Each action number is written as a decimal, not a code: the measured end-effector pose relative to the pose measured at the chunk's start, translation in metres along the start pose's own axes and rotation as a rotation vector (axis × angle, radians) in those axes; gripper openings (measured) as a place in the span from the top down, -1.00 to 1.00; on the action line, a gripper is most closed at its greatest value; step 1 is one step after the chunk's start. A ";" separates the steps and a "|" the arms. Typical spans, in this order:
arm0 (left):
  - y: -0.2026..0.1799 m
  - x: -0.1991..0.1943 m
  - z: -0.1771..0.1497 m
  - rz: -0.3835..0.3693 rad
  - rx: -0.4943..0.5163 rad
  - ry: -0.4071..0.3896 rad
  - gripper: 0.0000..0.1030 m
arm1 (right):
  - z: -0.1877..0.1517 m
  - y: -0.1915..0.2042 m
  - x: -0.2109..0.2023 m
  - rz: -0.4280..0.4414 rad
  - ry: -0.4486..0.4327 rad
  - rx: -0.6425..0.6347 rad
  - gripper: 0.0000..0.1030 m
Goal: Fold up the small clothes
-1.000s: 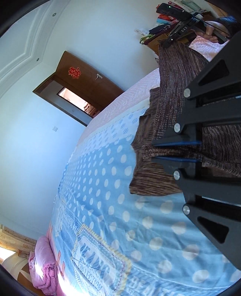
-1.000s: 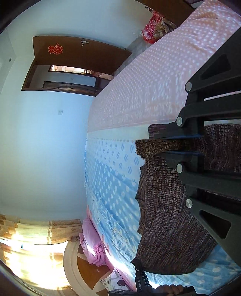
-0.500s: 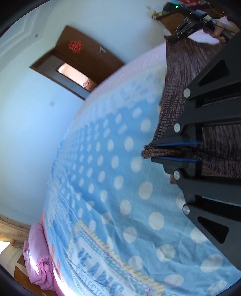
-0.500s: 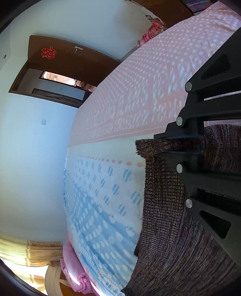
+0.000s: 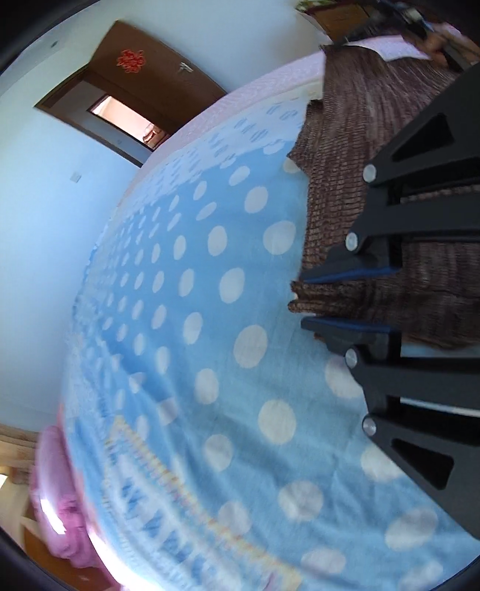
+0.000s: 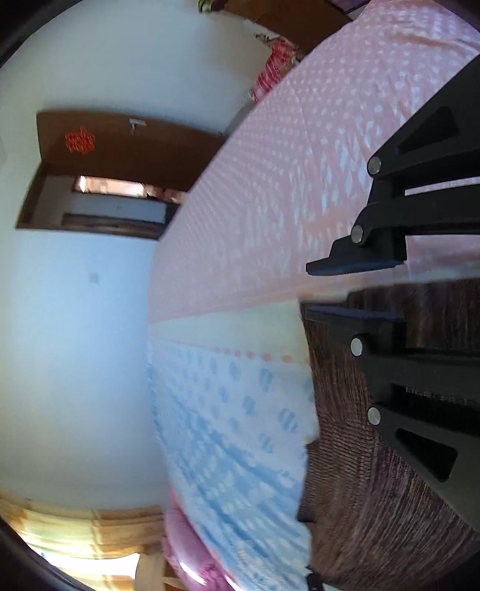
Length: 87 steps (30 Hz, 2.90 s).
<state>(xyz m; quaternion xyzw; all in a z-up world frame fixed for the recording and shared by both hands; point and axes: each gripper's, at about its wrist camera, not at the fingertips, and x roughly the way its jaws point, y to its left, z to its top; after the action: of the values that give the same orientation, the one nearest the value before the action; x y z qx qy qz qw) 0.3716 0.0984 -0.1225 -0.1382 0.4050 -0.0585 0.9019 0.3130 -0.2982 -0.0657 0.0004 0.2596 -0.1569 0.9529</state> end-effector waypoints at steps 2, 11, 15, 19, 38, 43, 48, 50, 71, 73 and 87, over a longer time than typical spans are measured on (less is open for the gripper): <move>-0.006 -0.023 -0.004 0.053 0.056 -0.051 -0.13 | -0.005 -0.007 -0.024 0.052 0.033 0.017 0.63; -0.044 -0.066 -0.070 -0.065 0.146 0.002 -0.59 | -0.082 0.027 -0.055 0.265 0.277 -0.060 0.63; -0.049 -0.065 -0.104 -0.012 0.195 0.036 -0.59 | -0.111 0.006 -0.058 0.264 0.318 -0.001 0.63; -0.049 -0.077 -0.126 0.036 0.289 0.006 -0.59 | -0.130 -0.015 -0.078 0.261 0.333 0.028 0.63; 0.015 -0.114 -0.161 -0.039 0.007 -0.098 -0.97 | -0.102 0.103 -0.149 0.374 0.197 -0.153 0.63; 0.026 -0.117 -0.161 -0.086 -0.043 -0.113 -0.97 | -0.127 0.140 -0.112 0.389 0.306 -0.187 0.63; 0.022 -0.119 -0.163 -0.059 -0.031 -0.100 -0.96 | -0.133 0.131 -0.115 0.416 0.255 -0.165 0.60; 0.013 -0.117 -0.163 -0.010 0.000 -0.088 -0.94 | -0.134 0.128 -0.118 0.426 0.247 -0.154 0.59; 0.015 -0.065 -0.117 -0.219 -0.209 -0.003 0.28 | -0.143 0.119 -0.111 0.498 0.227 -0.077 0.58; 0.021 -0.062 -0.117 -0.236 -0.241 0.003 0.38 | -0.143 0.118 -0.111 0.503 0.227 -0.072 0.58; 0.005 -0.060 -0.113 -0.179 -0.221 -0.015 0.51 | -0.144 0.112 -0.107 0.539 0.228 -0.035 0.58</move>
<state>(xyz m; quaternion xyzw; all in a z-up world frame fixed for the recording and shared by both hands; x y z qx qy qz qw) 0.2472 0.0931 -0.1529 -0.2724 0.3885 -0.0927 0.8754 0.1880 -0.1481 -0.1466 0.0704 0.3581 0.1074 0.9248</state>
